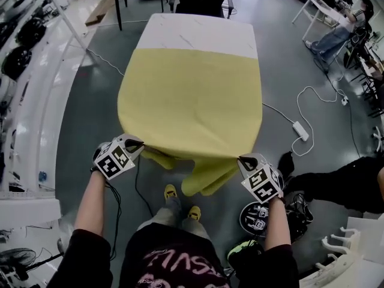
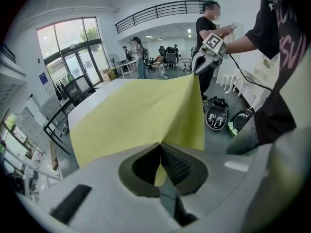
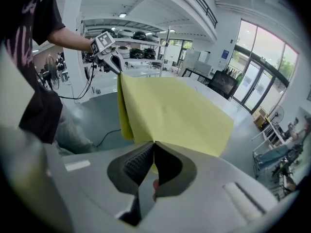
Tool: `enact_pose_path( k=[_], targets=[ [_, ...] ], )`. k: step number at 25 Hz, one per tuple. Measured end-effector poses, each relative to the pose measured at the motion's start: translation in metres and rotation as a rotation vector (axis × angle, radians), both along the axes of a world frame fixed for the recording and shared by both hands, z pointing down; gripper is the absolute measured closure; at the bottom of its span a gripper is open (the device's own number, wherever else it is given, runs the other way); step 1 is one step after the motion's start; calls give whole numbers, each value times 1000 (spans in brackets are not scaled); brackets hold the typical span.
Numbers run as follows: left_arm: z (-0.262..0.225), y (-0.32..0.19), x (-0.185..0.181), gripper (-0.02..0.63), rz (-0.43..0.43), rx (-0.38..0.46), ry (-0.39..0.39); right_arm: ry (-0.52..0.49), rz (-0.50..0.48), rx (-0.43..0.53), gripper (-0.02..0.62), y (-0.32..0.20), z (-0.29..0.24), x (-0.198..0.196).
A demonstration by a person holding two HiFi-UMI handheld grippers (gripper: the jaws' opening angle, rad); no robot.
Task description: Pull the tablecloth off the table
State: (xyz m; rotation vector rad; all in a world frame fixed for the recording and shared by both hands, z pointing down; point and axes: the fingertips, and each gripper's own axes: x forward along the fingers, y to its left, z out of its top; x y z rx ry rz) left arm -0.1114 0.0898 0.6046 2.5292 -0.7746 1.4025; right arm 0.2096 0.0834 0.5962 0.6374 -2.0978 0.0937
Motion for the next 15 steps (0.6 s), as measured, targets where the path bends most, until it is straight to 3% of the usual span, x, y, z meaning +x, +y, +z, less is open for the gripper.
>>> enact_pose_path(
  k=[8,15],
  targets=[
    [-17,82,42,600,-33,6,2,-77,42,9,580,67,-15,43],
    [-33,137,43,600,-125,-1,69,-129,94,5,578,121,-26,43]
  ],
)
